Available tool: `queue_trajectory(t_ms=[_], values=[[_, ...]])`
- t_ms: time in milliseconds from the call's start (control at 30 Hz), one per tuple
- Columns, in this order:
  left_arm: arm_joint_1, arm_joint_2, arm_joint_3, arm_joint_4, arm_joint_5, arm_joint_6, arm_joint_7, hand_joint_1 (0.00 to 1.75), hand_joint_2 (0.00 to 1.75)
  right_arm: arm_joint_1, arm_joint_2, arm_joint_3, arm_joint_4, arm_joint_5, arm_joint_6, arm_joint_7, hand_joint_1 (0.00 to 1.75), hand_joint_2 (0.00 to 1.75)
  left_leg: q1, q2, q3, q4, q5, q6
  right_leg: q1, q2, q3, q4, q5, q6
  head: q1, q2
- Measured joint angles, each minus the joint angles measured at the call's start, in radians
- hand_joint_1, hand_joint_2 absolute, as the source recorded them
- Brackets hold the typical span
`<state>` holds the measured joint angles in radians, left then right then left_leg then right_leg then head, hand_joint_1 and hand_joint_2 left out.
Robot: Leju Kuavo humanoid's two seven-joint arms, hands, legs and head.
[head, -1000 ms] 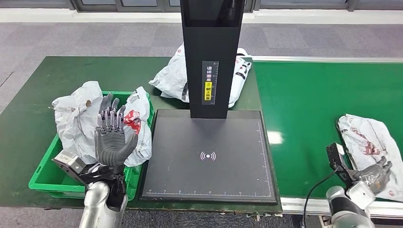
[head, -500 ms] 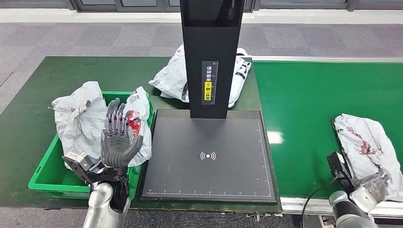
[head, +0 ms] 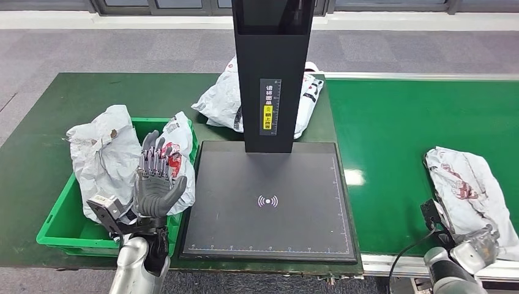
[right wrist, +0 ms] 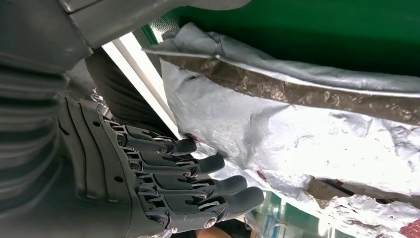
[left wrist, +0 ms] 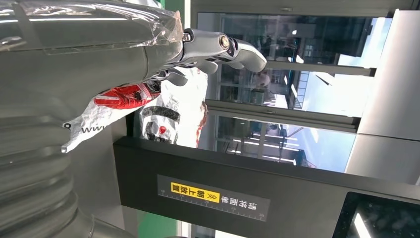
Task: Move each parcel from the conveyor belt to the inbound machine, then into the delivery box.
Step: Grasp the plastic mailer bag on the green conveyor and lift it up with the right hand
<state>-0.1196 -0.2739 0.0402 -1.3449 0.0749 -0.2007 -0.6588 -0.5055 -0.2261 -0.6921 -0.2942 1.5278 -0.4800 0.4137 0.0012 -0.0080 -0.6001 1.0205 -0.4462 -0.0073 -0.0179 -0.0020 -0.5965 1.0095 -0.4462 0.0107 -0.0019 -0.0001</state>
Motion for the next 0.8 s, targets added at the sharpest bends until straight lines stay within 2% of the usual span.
queue_trajectory(t_ms=[33,133,167,433,800], values=[[0.0,0.0,0.0,0.002,0.0,0.0,0.0,0.0,1.75,0.0,0.0,0.002,0.001,0.0,0.006,0.005,0.14,1.75,0.0,0.0,0.0,0.0,0.0,0.0,0.0,0.0,0.0,0.0,0.0,0.0,0.0,0.0],[-0.001,0.0,0.0,0.008,0.001,0.001,0.0,0.0,1.75,-0.001,-0.002,0.013,0.002,0.0,0.047,0.035,1.45,1.75,0.0,0.0,0.0,0.0,0.0,0.0,0.0,0.0,0.0,0.0,0.0,0.0,0.0,0.0],[-0.001,0.001,0.0,0.011,0.001,0.002,0.0,0.0,1.75,-0.002,-0.002,0.019,0.002,0.0,0.063,0.043,1.75,1.75,0.0,0.0,0.0,0.0,0.0,0.0,0.0,0.0,0.0,0.0,0.0,0.0,0.0,0.0],[-0.002,0.002,0.006,0.029,0.003,0.009,0.003,0.0,1.75,-0.007,-0.003,0.042,0.002,0.0,0.12,0.012,1.75,1.75,0.0,-0.001,0.0,0.0,0.001,0.001,0.0,-0.001,0.001,0.0,0.001,0.001,0.0,0.0],[-0.003,0.001,0.015,0.04,-0.007,0.017,0.006,0.0,1.75,-0.047,0.023,0.071,0.0,0.0,0.052,-0.14,1.75,1.75,0.0,-0.001,0.0,0.0,0.002,0.0,0.0,0.0,0.001,0.0,0.001,0.001,0.0,0.0]])
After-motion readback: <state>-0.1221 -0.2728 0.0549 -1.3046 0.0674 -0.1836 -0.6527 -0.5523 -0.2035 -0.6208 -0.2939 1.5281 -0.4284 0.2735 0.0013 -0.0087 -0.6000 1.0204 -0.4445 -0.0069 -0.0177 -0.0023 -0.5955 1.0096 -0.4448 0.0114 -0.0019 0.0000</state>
